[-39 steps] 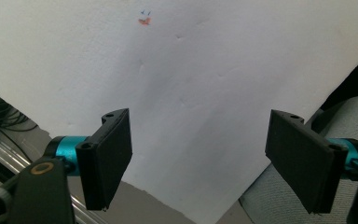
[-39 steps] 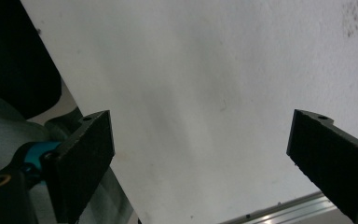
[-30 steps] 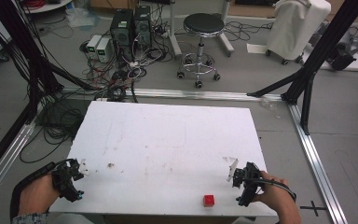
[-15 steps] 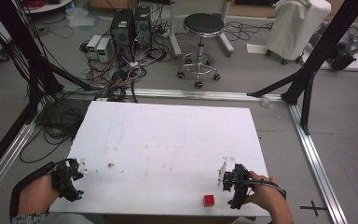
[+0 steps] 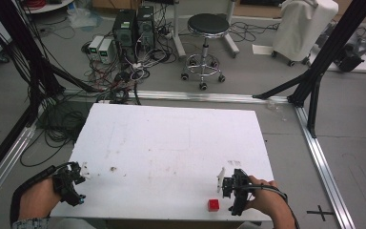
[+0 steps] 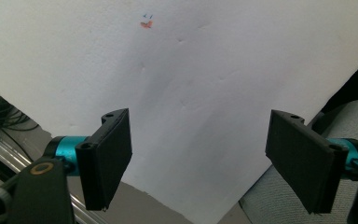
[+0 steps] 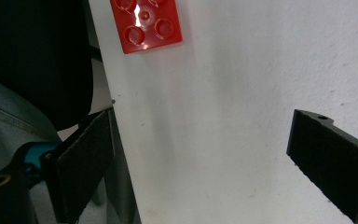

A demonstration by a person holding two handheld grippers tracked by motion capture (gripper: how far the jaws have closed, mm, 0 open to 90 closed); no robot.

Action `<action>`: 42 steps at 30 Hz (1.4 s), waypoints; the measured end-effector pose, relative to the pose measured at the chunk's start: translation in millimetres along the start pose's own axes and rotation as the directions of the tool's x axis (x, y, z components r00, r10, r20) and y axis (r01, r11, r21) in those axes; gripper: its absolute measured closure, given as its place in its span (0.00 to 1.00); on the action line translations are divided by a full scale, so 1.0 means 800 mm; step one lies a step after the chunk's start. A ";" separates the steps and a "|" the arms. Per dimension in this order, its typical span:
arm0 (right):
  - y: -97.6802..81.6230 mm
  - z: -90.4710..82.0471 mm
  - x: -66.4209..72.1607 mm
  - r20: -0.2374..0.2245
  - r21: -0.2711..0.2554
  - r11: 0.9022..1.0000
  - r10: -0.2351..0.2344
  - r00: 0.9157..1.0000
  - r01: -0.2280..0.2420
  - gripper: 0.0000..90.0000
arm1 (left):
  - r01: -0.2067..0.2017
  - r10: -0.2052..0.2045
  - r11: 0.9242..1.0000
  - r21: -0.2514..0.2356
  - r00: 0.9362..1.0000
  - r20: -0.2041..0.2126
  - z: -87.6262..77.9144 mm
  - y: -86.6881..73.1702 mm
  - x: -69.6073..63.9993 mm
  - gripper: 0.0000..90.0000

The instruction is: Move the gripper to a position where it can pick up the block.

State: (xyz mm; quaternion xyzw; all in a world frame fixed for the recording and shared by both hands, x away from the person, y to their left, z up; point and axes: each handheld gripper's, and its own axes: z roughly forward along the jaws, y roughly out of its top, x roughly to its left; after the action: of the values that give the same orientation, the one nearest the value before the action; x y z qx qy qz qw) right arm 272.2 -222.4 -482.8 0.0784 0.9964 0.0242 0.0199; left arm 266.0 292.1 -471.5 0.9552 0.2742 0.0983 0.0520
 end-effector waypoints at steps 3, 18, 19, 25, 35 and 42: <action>0.004 -0.001 0.002 -0.009 -0.001 1.000 -0.009 1.000 0.009 0.07 | 0.006 -0.006 1.000 -0.005 1.000 -0.003 0.001 0.000 0.000 0.25; 0.036 0.008 0.011 -0.033 -0.011 0.996 -0.086 0.996 0.085 0.07 | 0.007 -0.007 1.000 -0.006 1.000 -0.003 0.001 0.000 0.000 0.25; 0.038 0.010 0.011 -0.035 -0.011 0.996 -0.087 0.996 0.086 0.07 | 0.007 -0.007 1.000 -0.006 1.000 -0.004 0.001 0.000 0.000 0.25; 0.053 0.020 0.017 -0.057 0.000 0.991 -0.130 0.990 0.130 0.07 | 0.004 -0.004 1.000 -0.011 1.000 -0.008 0.000 0.000 0.000 0.25; 0.068 0.038 0.021 -0.069 0.037 0.985 -0.167 0.984 0.169 0.07 | 0.006 -0.006 1.000 -0.010 1.000 -0.008 0.000 -0.001 0.001 0.25; 0.074 0.051 0.021 -0.070 0.047 0.977 -0.205 0.976 0.209 0.07 | 0.006 -0.006 1.000 -0.010 1.000 -0.009 0.000 -0.001 0.000 0.25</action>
State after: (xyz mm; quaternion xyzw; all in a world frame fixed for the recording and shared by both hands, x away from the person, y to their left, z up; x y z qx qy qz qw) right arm 266.3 -159.3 -520.7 -0.0263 0.9996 -0.0022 -0.0120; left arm 266.0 292.6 -471.9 0.9537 0.2769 0.1037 0.0556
